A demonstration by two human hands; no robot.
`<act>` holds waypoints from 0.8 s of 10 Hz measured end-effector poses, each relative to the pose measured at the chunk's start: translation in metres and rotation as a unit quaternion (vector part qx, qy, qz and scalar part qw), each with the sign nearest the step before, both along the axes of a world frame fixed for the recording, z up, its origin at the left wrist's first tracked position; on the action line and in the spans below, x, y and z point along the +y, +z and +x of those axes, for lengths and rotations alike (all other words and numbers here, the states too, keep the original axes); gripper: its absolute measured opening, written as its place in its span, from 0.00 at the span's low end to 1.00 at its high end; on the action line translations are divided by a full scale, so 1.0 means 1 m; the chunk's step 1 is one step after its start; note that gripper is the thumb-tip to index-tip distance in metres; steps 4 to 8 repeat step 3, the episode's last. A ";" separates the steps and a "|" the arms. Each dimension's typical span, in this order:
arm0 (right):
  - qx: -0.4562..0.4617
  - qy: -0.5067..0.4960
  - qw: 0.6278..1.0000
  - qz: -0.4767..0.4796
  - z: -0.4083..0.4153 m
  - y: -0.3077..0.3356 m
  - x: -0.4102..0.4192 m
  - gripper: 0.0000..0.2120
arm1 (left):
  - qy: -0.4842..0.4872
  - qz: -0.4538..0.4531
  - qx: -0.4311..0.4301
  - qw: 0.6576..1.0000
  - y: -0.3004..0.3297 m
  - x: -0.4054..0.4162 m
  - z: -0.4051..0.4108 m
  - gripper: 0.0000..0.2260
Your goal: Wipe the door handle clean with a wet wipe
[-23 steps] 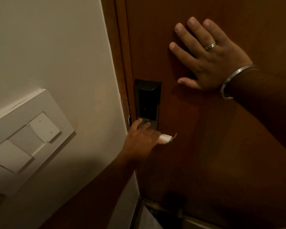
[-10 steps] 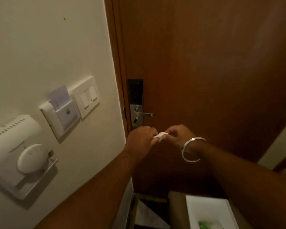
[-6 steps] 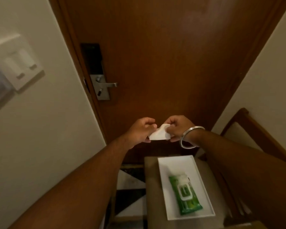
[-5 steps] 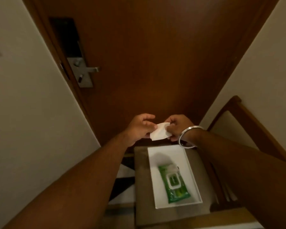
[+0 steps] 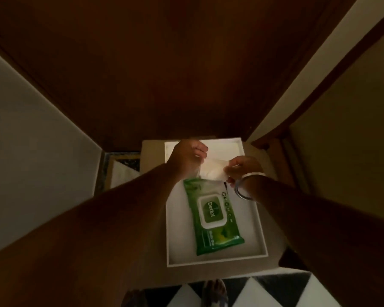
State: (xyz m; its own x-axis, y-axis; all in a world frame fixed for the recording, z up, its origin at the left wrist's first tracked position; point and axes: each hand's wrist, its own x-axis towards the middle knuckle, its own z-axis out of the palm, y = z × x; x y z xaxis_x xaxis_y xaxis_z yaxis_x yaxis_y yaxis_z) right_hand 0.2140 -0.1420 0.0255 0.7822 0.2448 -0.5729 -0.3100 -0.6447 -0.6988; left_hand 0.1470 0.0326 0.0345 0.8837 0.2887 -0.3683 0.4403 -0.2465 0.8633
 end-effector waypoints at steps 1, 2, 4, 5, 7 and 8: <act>-0.043 -0.039 0.998 0.008 0.020 -0.056 0.013 0.09 | 0.028 0.016 -0.012 0.999 -0.052 0.006 0.018 0.15; -0.103 -0.047 0.993 -0.043 0.027 -0.068 0.018 0.04 | 0.049 0.059 -0.037 0.996 -0.058 0.010 0.022 0.16; -0.148 0.055 0.973 -0.168 0.013 -0.039 0.017 0.18 | 0.034 0.117 -0.027 0.992 -0.039 0.018 0.009 0.17; -0.148 0.055 0.973 -0.168 0.013 -0.039 0.017 0.18 | 0.034 0.117 -0.027 0.992 -0.039 0.018 0.009 0.17; -0.148 0.055 0.973 -0.168 0.013 -0.039 0.017 0.18 | 0.034 0.117 -0.027 0.992 -0.039 0.018 0.009 0.17; -0.148 0.055 0.973 -0.168 0.013 -0.039 0.017 0.18 | 0.034 0.117 -0.027 0.992 -0.039 0.018 0.009 0.17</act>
